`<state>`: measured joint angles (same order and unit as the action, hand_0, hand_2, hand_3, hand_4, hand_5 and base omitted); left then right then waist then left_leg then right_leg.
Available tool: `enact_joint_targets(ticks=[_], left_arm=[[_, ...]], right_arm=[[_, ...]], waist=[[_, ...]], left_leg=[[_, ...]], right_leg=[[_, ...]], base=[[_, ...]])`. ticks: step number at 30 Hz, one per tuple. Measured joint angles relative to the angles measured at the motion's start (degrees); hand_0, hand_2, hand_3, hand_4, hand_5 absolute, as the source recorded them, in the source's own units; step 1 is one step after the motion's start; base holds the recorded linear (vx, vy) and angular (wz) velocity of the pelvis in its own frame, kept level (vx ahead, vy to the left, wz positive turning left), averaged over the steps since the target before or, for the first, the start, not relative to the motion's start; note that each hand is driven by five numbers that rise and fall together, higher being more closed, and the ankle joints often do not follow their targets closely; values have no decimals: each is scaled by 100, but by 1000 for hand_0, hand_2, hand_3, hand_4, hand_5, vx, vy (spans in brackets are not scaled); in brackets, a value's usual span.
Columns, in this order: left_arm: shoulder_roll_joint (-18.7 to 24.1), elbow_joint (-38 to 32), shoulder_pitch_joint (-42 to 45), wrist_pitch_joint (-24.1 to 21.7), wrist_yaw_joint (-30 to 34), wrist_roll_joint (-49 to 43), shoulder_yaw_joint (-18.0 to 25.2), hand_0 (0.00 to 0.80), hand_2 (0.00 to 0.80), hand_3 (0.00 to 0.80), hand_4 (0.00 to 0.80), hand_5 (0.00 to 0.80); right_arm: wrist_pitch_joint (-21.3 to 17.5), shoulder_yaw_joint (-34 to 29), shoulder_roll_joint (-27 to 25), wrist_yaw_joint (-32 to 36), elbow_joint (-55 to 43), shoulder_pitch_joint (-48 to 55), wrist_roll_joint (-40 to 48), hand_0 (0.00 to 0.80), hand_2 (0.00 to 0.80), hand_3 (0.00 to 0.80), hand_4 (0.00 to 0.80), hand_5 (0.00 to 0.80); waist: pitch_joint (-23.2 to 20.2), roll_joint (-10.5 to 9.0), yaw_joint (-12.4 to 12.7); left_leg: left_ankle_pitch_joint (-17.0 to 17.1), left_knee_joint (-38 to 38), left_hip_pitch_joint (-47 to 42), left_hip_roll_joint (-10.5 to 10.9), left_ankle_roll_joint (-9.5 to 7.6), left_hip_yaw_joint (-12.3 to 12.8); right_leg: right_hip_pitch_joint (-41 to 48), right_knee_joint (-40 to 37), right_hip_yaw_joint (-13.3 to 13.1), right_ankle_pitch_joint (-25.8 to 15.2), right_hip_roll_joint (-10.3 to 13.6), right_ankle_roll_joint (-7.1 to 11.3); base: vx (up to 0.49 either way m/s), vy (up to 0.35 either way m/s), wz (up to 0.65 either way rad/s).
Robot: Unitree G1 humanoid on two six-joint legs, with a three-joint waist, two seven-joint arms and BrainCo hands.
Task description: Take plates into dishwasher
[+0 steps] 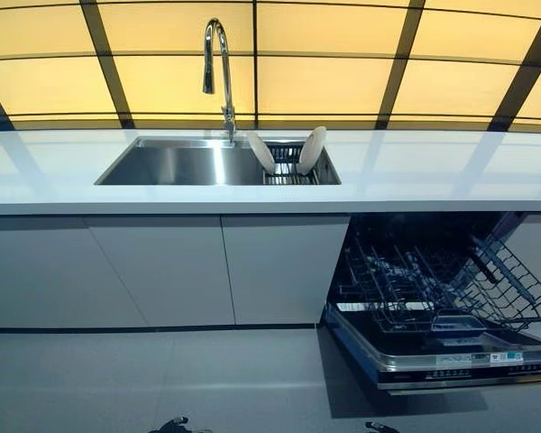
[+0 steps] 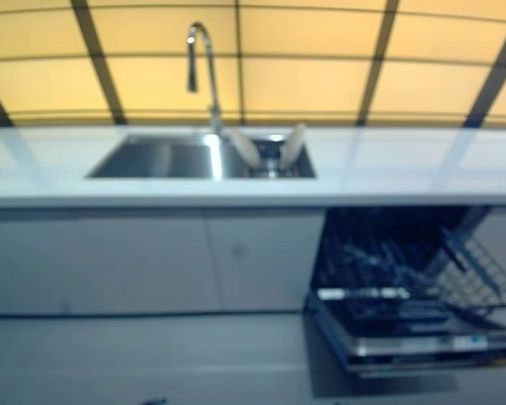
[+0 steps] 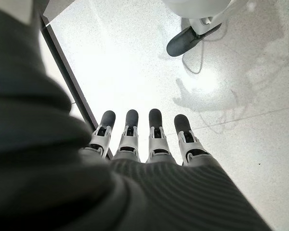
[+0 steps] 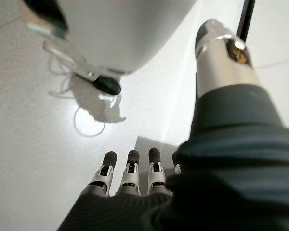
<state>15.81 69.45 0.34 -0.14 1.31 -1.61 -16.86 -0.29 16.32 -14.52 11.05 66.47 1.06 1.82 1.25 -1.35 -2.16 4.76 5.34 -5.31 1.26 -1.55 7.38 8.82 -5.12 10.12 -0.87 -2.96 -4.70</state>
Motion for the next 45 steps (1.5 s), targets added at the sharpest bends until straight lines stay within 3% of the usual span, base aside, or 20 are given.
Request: enact_joint_targets(ticks=[3,4,6,10,14,17,20,26,33,40,44,45], left_arm=[[3,-229,32,151,31,-13,11,0,0,0,0,0],[12,-525,157,225,32,-30,14,0,0,0,0,0],[12,-678,235,242,36,-40,12,0,0,0,0,0],[16,-714,342,272,35,-39,12,0,0,0,0,0],[21,-687,347,258,35,-39,13,0,0,0,0,0],[12,-640,338,213,34,-41,12,0,0,0,0,0],[-18,-568,342,200,34,-145,11,0,0,0,0,0],[-81,-483,346,148,15,-161,11,0,0,0,0,0],[-88,-488,253,87,34,-154,12,0,0,0,0,0],[-81,-436,134,83,40,-165,8,0,0,0,0,0],[-69,-132,-72,74,111,-212,-109,0,0,0,0,0],[-100,-23,-229,69,144,-212,-207,0,0,0,0,0]], right_arm=[[-70,315,-226,540,-1551,122,254,0,0,0,0,0],[38,409,-414,699,-2792,224,549,0,0,0,0,0],[-110,449,-598,958,-4266,219,1152,0,0,0,0,0],[-218,414,-963,1466,-6048,-87,2083,0,0,0,0,0],[-197,96,-1211,1783,-7132,-762,3089,0,0,0,0,0],[-156,-265,-1107,1628,-7307,-1451,3897,0,0,0,0,0],[-214,-528,-1053,980,-7335,-1879,4263,0,0,0,0,0],[-439,-895,-1175,-685,-7357,-2023,3781,0,0,0,0,0],[-277,-883,-2200,-1315,-7780,-2676,3194,0,0,0,0,0],[-224,-879,-2327,-1662,-7776,-3194,2898,0,0,0,0,0],[-232,-884,-2557,-2116,-7722,-3420,2394,0,0,0,0,0],[-235,-882,-2667,-2205,-7708,-3512,2301,0,0,0,0,0]], waist=[[18,-11,-10],[25,-10,-19],[27,-24,-21],[38,-58,-18],[57,-62,-17],[60,-58,-11],[79,-29,4],[147,55,-9],[258,101,-19],[358,-6,-7],[487,26,-32],[631,116,-22]], left_leg=[[4,2,-1,-2,5,-4],[6,3,0,-1,10,-6],[6,3,4,-2,12,-3],[13,2,76,8,4,1],[51,2,91,24,2,-1],[40,3,93,25,14,-2],[24,3,92,25,-8,-14],[24,3,93,30,-12,-10],[35,1,74,29,-20,15],[8,0,-12,62,-64,16],[-8,-21,-20,215,-260,-67],[15,-22,-63,246,-331,-140]], right_leg=[[-1,-2,5,-5,-3,4],[-15,-4,9,-6,-2,5],[-24,-4,10,-5,-3,4],[-100,-2,23,-14,8,18],[-107,0,25,-26,24,37],[-97,0,27,-26,23,38],[-92,0,46,-26,23,38],[-107,0,57,-28,31,42],[-100,9,58,-29,35,44],[-112,195,62,49,85,146],[-580,1357,151,522,333,309],[-944,2184,167,653,437,483]], base=[[-21,-18,0],[-43,-20,2],[-38,3,1],[-9,3,1],[0,0,0],[33,30,0],[36,35,3],[40,53,0],[45,125,-1],[30,224,1],[52,309,6],[66,222,-1]])
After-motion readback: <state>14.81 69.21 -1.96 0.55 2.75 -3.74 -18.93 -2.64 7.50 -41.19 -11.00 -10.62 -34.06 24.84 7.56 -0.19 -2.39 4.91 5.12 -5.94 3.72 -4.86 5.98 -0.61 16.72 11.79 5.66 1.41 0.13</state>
